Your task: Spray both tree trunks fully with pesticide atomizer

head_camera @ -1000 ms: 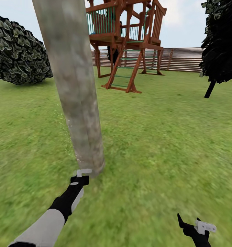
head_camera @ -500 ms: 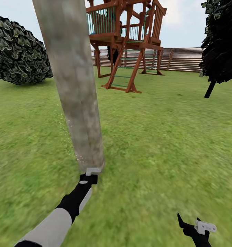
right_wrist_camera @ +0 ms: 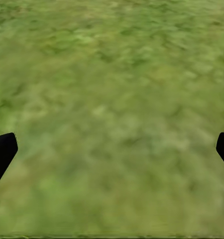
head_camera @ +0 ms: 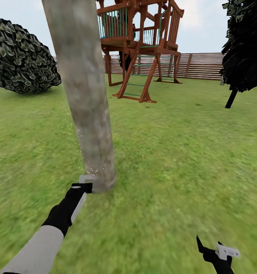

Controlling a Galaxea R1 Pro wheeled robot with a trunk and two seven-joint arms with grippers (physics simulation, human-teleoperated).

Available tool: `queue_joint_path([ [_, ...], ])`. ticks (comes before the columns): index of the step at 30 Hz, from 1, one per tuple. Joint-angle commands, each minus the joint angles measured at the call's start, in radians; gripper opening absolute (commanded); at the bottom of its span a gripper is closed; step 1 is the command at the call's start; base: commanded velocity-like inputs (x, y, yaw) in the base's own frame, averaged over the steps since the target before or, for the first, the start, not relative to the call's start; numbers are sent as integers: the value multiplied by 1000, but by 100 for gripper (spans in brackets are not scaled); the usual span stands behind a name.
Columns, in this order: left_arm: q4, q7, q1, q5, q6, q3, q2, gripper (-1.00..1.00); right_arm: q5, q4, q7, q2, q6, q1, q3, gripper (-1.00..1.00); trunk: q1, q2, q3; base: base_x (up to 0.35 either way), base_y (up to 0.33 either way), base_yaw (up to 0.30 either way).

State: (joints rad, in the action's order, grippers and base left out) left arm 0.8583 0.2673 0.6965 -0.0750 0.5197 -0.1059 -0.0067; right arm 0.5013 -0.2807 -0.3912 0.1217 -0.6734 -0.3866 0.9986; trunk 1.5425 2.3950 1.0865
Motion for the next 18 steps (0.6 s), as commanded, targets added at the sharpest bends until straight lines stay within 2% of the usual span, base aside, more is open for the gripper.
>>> queue_joint_path([
  [1, 30, 0, -1, -3, 19, 2, -4, -100, 0, 0, 0, 0, 0, 0, 0, 100, 0, 0, 0, -116, 0, 0],
  [2, 41, 0, 1, -3, 27, 2, -17, -100, 0, 0, 0, 1, 0, 0, 0, 100, 0, 0, 0, -60, 0, 0],
  [4, 60, 3, 4, 2, 67, -7, -92, -100, -1, 0, 0, 1, 0, 0, 0, 100, 0, 0, 0, -16, 0, 0],
  [5, 90, 17, 5, 3, 79, -42, -106, -100, -1, 0, 0, 1, 0, 0, 0, 100, 0, 0, 0, -3, 0, 0],
  [6, 119, 40, 5, 4, 91, -61, -105, -100, -1, 0, 0, 1, 0, 0, 0, 100, 0, 0, 0, -1, 0, 0],
  [8, 163, 67, 5, 4, 137, -67, -93, -100, -1, 0, 0, 1, 0, 0, 0, 100, 0, 0, 0, 0, 0, 0],
  [9, 200, 74, 4, 3, 163, -58, -60, -100, -1, -1, 0, 1, 0, 0, 0, 100, 0, 0, 0, 0, 0, 0],
  [10, 230, 75, 4, -4, 175, -33, -27, -100, -1, -1, 0, 1, 0, 0, 0, 100, 0, 0, 0, 0, 0, 0],
  [11, 248, 75, 0, -5, 182, 3, -8, -100, -1, -1, 0, 1, 0, 0, 0, 100, 0, 0, 0, 0, 0, 0],
  [13, 257, 74, -7, -3, 185, 11, -12, -100, -1, -1, 0, 1, 0, 0, 0, 100, 0, 0, 0, -105, 0, 0],
  [14, 259, 71, -7, -7, 186, -8, -17, -100, -1, -1, 0, 1, 0, 0, 0, 100, 0, 0, 0, -281, 0, 0],
  [16, 260, 69, -8, -11, 193, -85, -49, -100, -1, -1, 0, 1, 0, 0, 0, 100, 0, 0, 0, -244, 0, 0],
  [18, 260, 69, -7, -11, 197, -104, -87, -100, -1, -1, 0, 1, 0, 0, 0, 100, 0, 0, 0, -64, 0, 0],
])
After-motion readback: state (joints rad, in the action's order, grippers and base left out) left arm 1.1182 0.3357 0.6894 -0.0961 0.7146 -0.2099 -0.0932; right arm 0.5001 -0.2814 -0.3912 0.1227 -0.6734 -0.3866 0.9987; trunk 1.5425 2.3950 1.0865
